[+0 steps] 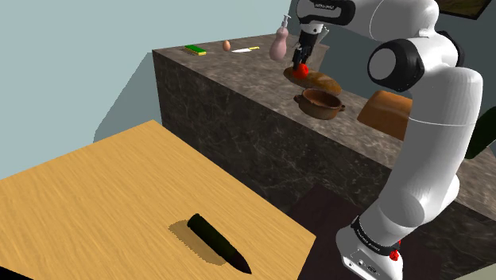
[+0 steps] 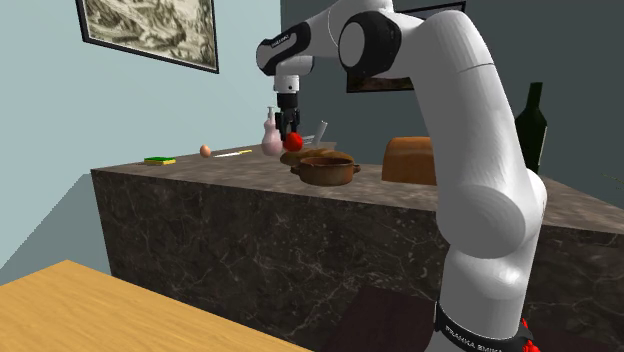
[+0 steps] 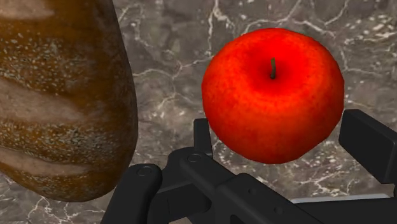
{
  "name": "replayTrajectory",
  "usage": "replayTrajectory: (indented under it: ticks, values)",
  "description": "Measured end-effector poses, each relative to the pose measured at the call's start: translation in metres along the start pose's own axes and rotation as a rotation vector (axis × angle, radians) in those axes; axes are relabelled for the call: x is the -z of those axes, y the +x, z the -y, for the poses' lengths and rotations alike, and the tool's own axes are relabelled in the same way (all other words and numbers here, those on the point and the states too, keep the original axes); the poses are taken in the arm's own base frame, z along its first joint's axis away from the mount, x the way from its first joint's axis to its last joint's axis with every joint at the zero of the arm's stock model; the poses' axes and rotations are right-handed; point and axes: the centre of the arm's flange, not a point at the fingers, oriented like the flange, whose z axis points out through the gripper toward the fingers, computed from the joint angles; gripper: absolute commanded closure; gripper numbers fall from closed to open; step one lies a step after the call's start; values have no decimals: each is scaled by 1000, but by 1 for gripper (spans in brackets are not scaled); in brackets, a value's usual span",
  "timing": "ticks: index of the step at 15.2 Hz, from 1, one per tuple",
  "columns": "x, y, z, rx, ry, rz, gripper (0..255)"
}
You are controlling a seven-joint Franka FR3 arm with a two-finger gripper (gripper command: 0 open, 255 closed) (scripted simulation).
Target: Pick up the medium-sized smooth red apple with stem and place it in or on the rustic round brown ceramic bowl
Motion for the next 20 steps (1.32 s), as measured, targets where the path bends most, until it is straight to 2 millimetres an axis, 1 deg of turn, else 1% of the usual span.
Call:
replayTrajectory:
  ticks: [9,10,12,15,17,18,19,20]
  values:
    - [47,3,-7,0,0,0,255]
    - [50,-2,-4,0,0,1,255]
    - [55,-22,4,0,0,1,255]
    - [70,-54,18,-1,0,0,255]
    - [69,-80,28,-1,0,0,255]
    - [71,-91,29,-1,0,0,255]
    - [73,-103,37,-1,0,0,255]
    - [76,-118,40,-1,0,0,255]
